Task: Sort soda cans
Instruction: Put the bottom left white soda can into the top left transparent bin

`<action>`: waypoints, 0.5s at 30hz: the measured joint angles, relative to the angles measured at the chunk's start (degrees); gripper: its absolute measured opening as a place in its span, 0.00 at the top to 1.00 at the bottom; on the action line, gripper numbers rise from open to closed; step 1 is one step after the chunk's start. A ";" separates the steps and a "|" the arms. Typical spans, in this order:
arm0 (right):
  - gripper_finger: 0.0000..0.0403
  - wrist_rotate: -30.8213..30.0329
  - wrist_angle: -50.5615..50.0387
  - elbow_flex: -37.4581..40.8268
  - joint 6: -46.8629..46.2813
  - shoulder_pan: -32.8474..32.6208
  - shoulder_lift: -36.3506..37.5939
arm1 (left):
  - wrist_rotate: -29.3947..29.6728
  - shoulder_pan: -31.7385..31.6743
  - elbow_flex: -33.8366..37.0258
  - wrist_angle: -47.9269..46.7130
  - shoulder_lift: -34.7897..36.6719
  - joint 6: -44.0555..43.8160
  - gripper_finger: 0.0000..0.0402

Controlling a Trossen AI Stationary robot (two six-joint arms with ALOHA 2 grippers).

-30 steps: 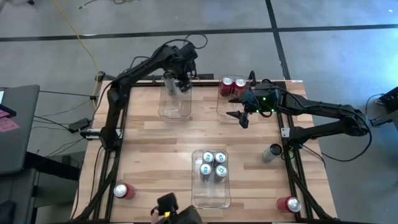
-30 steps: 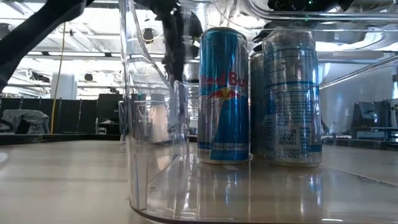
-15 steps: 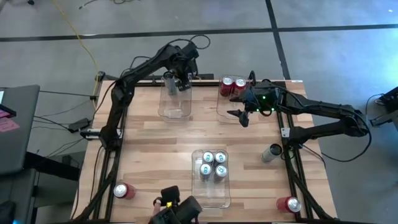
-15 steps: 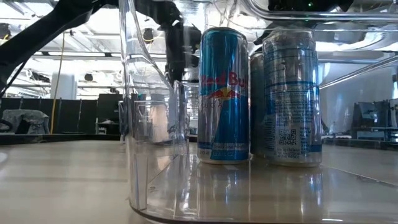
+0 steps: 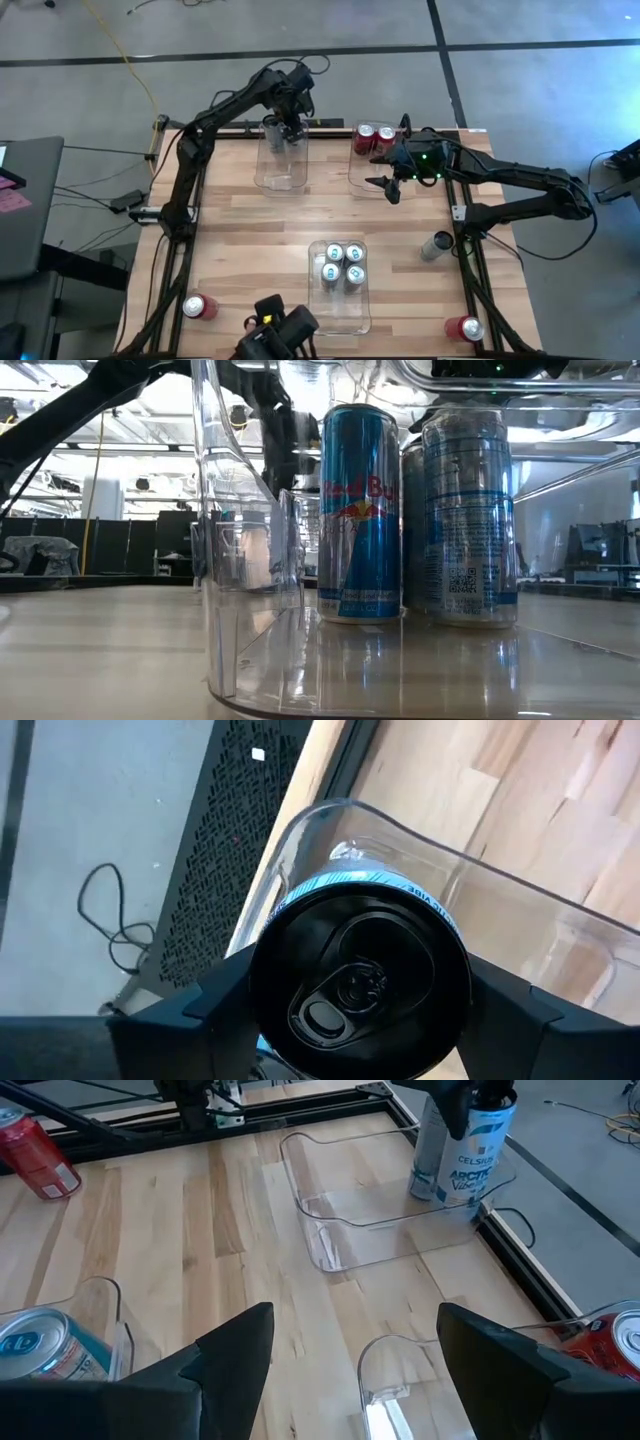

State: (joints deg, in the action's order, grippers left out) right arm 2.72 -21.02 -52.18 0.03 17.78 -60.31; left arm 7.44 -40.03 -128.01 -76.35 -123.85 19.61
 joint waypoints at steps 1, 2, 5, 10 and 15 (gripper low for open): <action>0.26 0.00 0.00 0.00 -0.02 0.00 0.00 | -0.37 0.00 0.00 -0.24 0.00 -0.63 0.37; 0.26 0.00 0.00 0.00 -0.04 0.00 0.00 | -0.76 0.00 0.00 -0.31 0.00 -0.94 0.36; 0.26 0.00 0.00 0.00 -0.20 -0.01 0.00 | -1.19 0.13 0.00 0.47 0.00 -0.90 0.31; 0.26 0.00 0.00 0.00 -0.68 -0.15 0.00 | -1.15 0.21 -0.09 0.70 0.04 -1.39 0.25; 0.26 0.00 -0.02 0.00 -0.66 -0.15 0.00 | -0.80 0.20 -0.11 0.79 0.07 -1.28 0.24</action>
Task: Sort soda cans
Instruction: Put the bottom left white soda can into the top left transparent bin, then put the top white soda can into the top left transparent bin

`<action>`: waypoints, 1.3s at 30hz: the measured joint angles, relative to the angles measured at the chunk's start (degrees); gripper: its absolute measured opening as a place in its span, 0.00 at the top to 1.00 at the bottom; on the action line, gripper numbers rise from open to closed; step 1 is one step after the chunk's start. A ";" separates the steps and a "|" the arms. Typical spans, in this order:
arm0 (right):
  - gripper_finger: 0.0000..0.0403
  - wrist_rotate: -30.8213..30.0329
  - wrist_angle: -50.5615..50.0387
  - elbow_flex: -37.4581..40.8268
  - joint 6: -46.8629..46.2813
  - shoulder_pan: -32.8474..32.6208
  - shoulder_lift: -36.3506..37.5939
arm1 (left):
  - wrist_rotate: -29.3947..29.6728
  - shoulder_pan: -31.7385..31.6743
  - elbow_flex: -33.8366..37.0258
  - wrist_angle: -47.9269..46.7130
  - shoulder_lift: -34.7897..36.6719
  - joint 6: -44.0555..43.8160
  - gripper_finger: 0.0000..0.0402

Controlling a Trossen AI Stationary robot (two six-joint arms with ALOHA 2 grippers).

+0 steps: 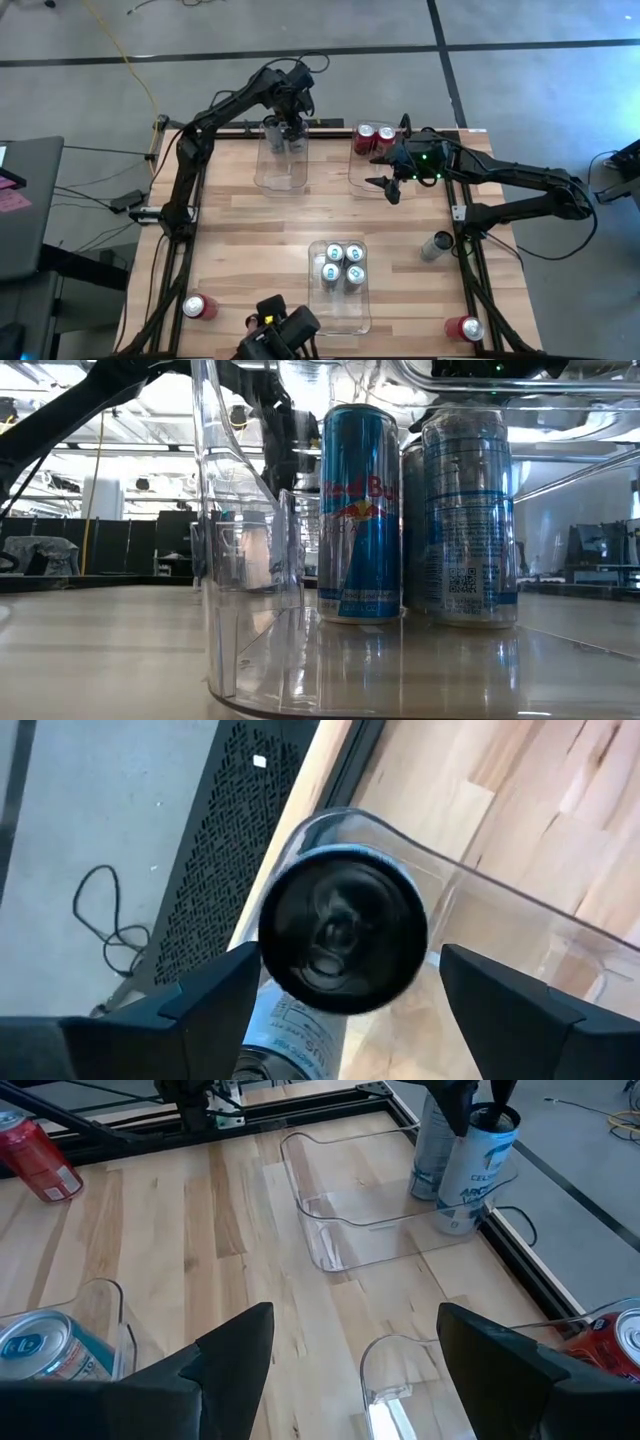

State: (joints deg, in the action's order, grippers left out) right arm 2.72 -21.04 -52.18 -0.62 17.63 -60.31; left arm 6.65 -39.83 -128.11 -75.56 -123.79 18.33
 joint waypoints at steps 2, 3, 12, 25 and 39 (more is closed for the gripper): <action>0.26 0.00 -0.03 0.00 0.02 0.02 0.00 | -0.03 0.02 0.00 -0.04 0.00 -0.03 0.24; 0.26 0.00 -0.17 0.00 0.02 0.02 0.00 | -0.04 0.02 0.00 0.00 -0.01 0.01 0.24; 0.26 -0.09 0.15 0.00 0.09 0.02 0.00 | 3.98 0.14 0.00 -1.75 0.76 -1.03 0.24; 0.26 -8.61 2.03 0.00 -0.61 0.02 0.02 | 3.36 3.40 0.00 0.71 14.72 -13.07 0.24; 0.26 -31.51 -11.73 0.00 -19.21 0.98 0.02 | -0.61 17.03 -0.02 5.84 19.21 -7.03 0.24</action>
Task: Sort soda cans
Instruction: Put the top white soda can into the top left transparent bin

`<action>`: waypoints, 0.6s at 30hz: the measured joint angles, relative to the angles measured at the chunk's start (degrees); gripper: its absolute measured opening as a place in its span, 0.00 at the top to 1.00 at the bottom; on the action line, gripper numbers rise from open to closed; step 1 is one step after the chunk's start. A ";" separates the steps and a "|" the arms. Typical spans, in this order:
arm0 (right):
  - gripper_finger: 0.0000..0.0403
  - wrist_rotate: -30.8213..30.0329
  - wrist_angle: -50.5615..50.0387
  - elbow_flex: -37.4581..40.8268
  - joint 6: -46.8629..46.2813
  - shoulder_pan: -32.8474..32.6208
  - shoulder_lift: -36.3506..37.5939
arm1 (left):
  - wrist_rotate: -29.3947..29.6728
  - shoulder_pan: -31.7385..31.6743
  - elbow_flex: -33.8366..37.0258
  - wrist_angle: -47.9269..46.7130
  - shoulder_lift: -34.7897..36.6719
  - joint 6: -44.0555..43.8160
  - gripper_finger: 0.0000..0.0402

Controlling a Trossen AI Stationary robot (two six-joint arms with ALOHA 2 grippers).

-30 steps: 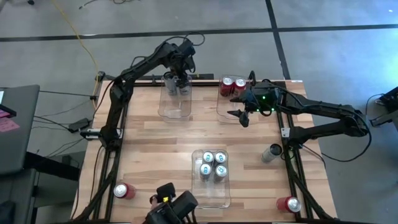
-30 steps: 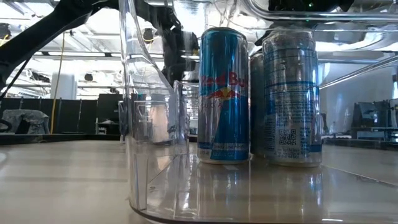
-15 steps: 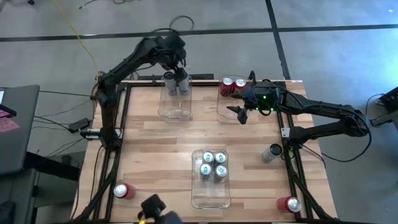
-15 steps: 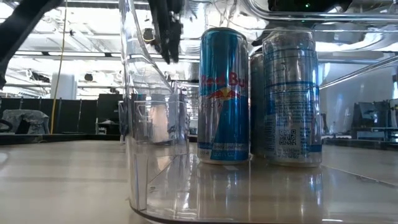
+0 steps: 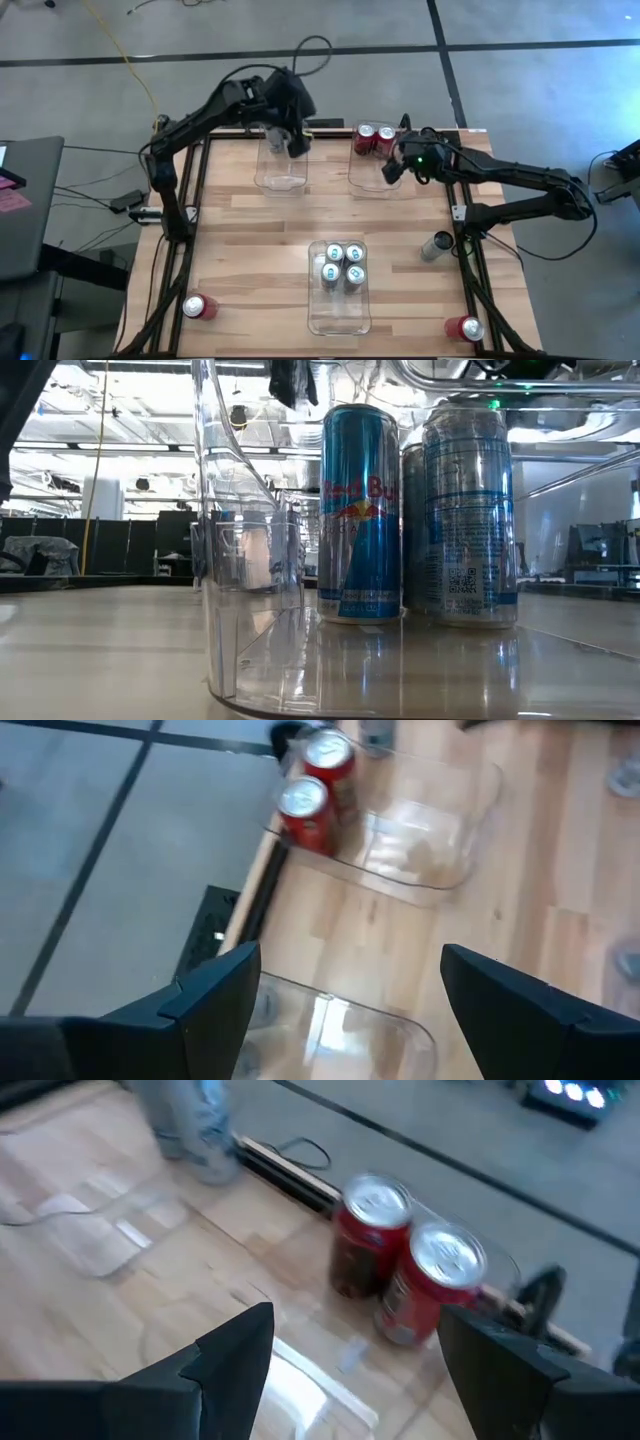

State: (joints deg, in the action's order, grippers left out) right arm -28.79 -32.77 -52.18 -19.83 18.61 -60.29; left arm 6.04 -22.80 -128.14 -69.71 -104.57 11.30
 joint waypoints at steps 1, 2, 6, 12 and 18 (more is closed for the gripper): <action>0.26 0.04 -0.53 0.00 -0.26 0.32 0.00 | -0.08 0.36 0.00 -0.42 0.00 -0.13 0.24; 0.26 0.04 -0.73 0.00 -0.25 0.62 0.00 | -0.07 0.67 0.00 -0.58 0.00 -0.42 0.24; 0.26 0.17 -4.42 -2.06 -0.24 3.41 0.00 | 0.08 1.06 0.07 -1.40 0.88 -2.28 0.24; 0.26 0.17 -15.92 -9.41 -1.91 11.76 0.01 | 0.50 2.39 0.04 -6.76 5.03 -6.24 0.24; 0.30 1.63 -23.75 -12.33 -1.84 22.77 0.02 | 4.72 5.27 2.75 -7.55 10.35 -9.48 0.24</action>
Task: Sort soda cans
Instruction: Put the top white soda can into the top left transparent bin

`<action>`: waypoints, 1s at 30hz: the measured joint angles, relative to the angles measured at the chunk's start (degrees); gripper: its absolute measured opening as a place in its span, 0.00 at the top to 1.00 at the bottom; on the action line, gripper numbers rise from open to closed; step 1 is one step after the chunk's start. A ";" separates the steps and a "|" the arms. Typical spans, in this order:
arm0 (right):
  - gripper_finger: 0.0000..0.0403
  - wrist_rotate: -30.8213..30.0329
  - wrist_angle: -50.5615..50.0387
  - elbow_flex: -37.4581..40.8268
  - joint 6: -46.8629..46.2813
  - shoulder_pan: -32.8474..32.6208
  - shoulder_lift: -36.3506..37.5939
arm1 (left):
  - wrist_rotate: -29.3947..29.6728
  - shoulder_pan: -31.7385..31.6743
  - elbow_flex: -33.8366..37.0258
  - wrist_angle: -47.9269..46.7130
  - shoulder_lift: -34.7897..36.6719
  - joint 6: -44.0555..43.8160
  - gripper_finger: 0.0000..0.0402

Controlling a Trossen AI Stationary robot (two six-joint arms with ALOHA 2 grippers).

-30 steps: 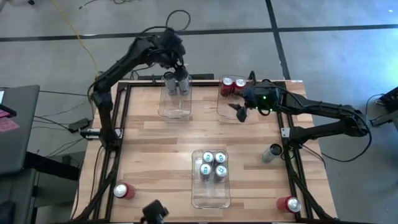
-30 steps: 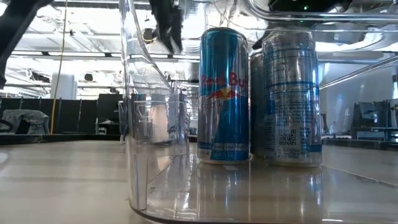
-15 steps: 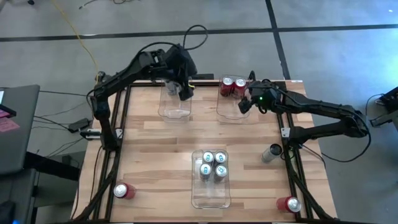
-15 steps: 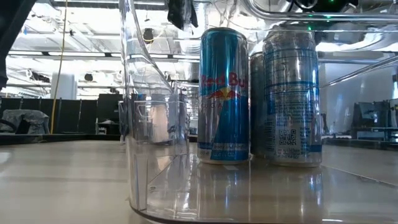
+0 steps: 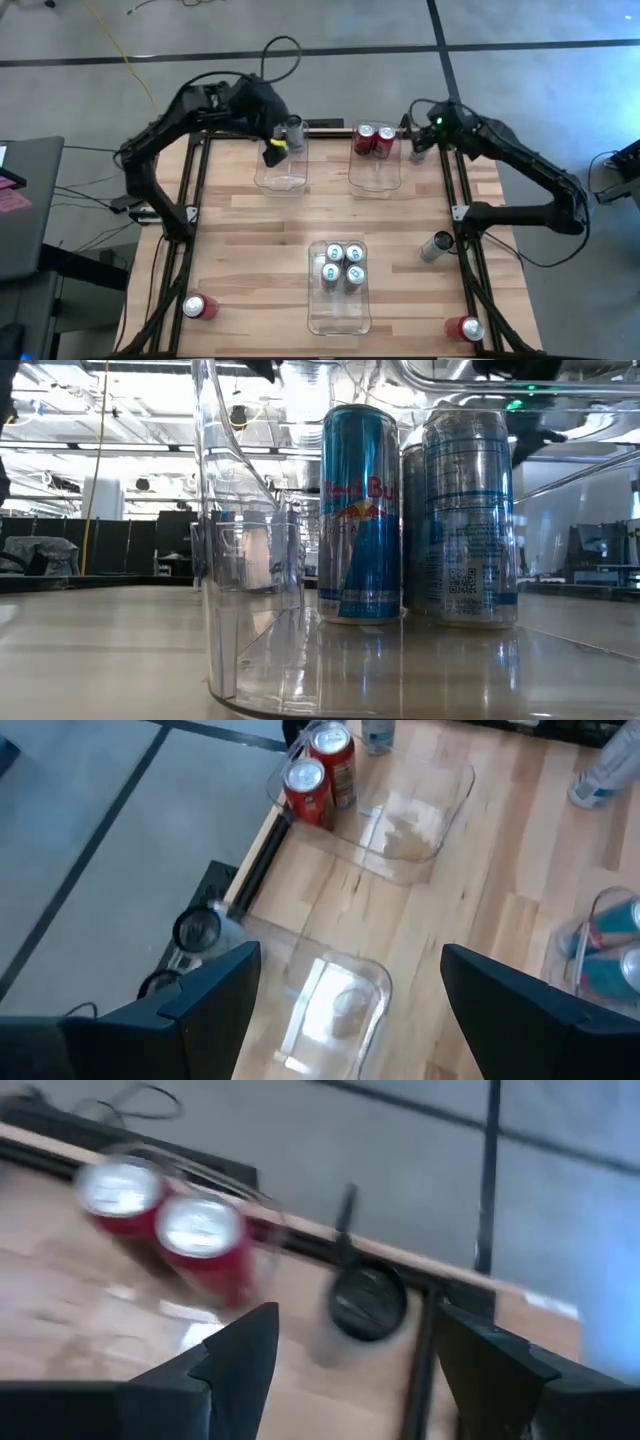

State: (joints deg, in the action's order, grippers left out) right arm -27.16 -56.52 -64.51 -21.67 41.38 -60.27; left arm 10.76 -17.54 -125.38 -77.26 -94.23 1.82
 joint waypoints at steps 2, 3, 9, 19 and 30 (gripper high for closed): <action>0.30 4.12 -1.85 0.00 1.68 4.00 -0.37 | 1.56 1.01 4.57 1.64 2.81 -1.73 0.24; 0.30 6.82 -2.81 0.00 2.47 5.73 -0.74 | 2.43 1.47 7.66 3.13 4.48 -2.51 0.24; 0.30 13.84 -1.64 -0.36 5.76 10.60 -3.35 | 4.77 2.34 32.65 19.01 18.53 -3.91 0.24; 0.29 14.62 2.76 -0.68 5.22 12.35 -12.35 | 4.66 2.31 69.85 45.96 37.85 -9.89 0.24; 0.19 16.64 2.62 -2.14 5.69 16.42 -16.91 | 4.59 2.31 79.67 57.78 42.13 -7.09 0.24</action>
State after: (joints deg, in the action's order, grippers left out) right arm -10.52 -53.90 -66.66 -15.97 57.80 -77.19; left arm 15.36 -15.22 -45.71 -19.48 -52.10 -5.27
